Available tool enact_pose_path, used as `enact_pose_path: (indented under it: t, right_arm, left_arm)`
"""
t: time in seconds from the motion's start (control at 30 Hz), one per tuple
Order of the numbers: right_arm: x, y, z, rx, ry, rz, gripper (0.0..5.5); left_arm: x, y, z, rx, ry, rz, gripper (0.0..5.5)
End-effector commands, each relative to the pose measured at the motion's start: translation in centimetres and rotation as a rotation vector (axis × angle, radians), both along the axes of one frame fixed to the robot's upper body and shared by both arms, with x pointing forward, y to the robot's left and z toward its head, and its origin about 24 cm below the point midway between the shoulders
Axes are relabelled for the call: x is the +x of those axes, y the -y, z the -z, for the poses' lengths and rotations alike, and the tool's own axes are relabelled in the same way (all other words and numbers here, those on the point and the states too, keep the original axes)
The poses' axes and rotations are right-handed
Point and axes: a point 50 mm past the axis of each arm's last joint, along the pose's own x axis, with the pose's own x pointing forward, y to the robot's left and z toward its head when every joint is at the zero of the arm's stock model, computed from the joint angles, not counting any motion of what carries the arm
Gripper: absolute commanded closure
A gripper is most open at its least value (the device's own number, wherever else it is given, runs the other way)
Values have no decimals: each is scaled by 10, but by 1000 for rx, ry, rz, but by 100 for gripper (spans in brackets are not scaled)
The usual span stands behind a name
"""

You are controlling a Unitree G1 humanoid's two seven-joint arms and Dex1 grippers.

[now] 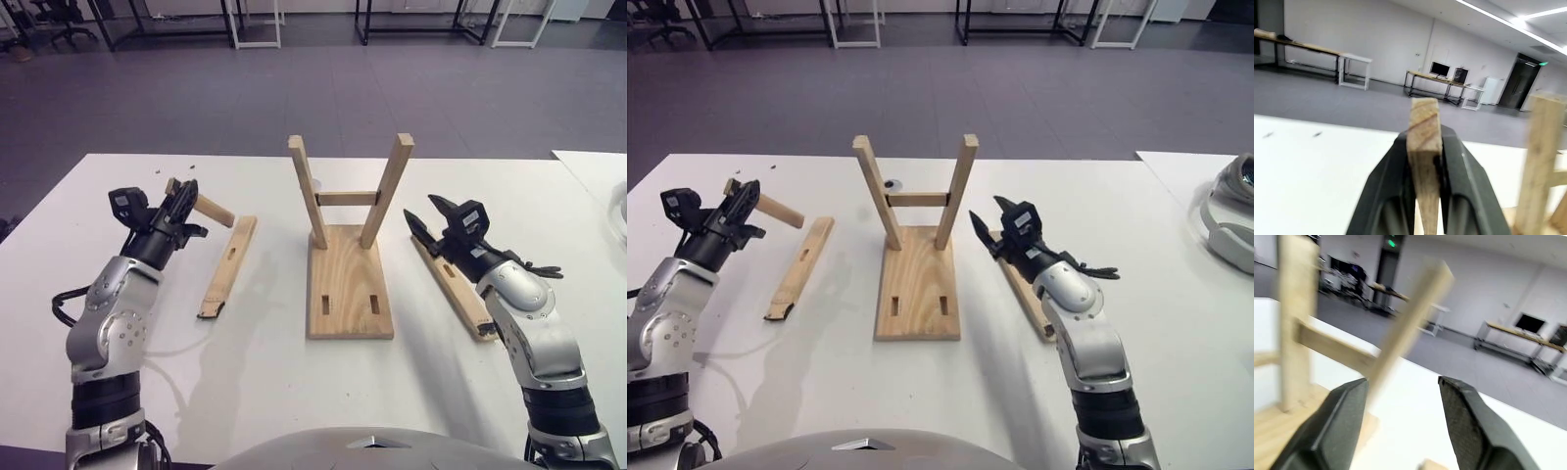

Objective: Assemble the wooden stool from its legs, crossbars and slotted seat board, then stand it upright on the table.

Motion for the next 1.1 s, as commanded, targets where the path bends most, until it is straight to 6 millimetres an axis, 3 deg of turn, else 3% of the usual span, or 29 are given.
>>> enact_pose_path:
  t: [0.03, 0.13, 0.4, 0.67, 0.8, 0.87, 1.0, 1.1]
  right_arm:
    - [6, 7, 13, -3, -26, 38, 286]
    - [4, 4, 22, 0, -45, 28, 286]
    - [1, -5, 32, -3, -65, 12, 286]
    - [2, -11, 36, -12, -70, -1, 286]
    - [2, -12, 35, -16, -63, 0, 286]
    - [2, -11, 34, -14, -58, 6, 286]
    - [3, -13, 34, -18, -48, 13, 286]
    - [5, -16, 34, -22, -41, 9, 286]
  left_arm:
    - [9, -10, 19, -12, -45, -11, 510]
    - [8, -15, 24, -39, -90, -6, 510]
    - [8, -16, 14, -63, -180, 60, 510]
    - [6, -22, 50, 36, -336, -31, 510]
    - [-11, -23, 53, 7, -385, -52, 510]
    - [-17, -23, 46, -31, -381, -58, 510]
    - [-7, -24, 14, -69, -310, -55, 510]
    - [-7, -22, 11, -76, -336, -48, 510]
